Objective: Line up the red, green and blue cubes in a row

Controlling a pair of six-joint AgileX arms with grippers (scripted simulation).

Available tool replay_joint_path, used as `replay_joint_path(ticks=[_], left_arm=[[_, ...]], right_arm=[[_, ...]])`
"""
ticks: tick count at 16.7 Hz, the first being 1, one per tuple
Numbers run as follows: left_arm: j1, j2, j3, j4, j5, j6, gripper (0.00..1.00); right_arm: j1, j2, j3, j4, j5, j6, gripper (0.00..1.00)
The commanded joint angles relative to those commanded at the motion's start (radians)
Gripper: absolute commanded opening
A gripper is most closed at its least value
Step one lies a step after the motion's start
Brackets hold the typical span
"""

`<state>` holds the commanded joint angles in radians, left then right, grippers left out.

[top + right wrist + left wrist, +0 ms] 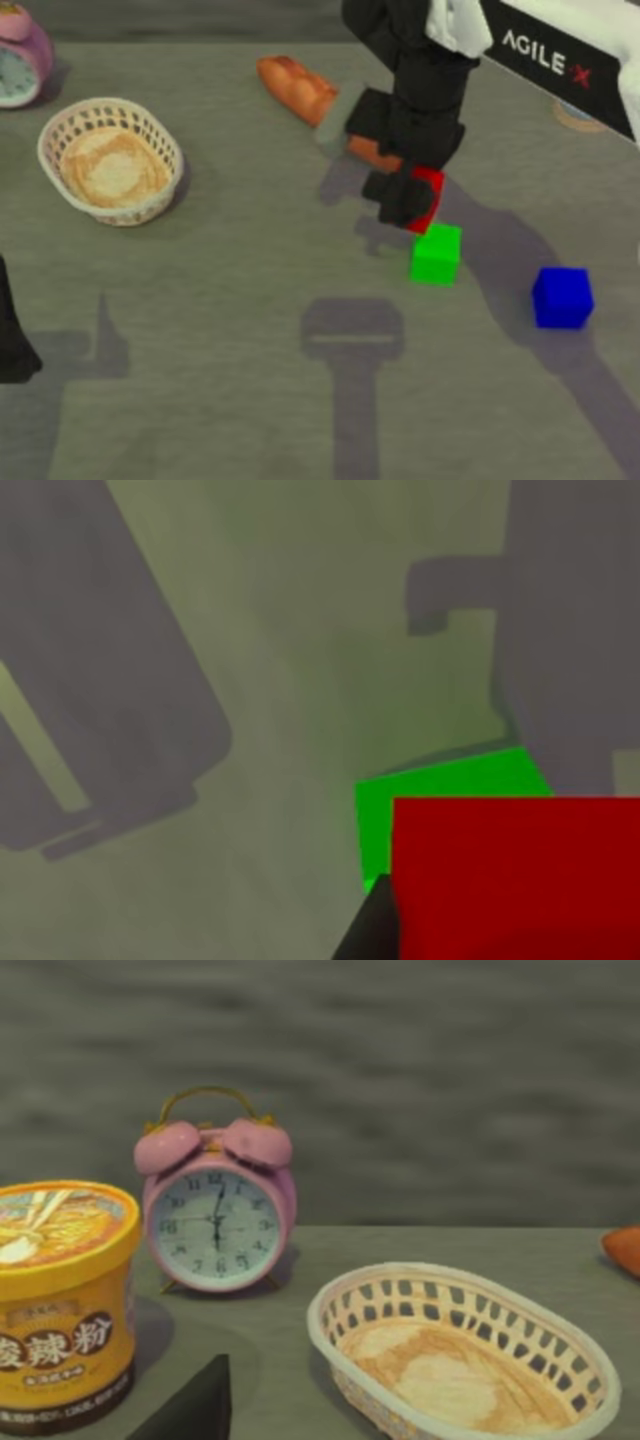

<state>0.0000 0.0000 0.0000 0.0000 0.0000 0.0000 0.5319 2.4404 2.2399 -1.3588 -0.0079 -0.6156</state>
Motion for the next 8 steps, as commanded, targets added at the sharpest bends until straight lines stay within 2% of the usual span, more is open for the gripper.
replay_joint_path(ticks=[5,8], left_arm=[[0.0,0.0,0.0,0.0,0.0,0.0,1.0],[0.0,0.0,0.0,0.0,0.0,0.0,1.0]], right_arm=[[0.284,0.062,0.143,-0.083,0.0,-0.012,0.0],[0.382,0.079,0.194,-0.111,0.001,-0.016,0.0]])
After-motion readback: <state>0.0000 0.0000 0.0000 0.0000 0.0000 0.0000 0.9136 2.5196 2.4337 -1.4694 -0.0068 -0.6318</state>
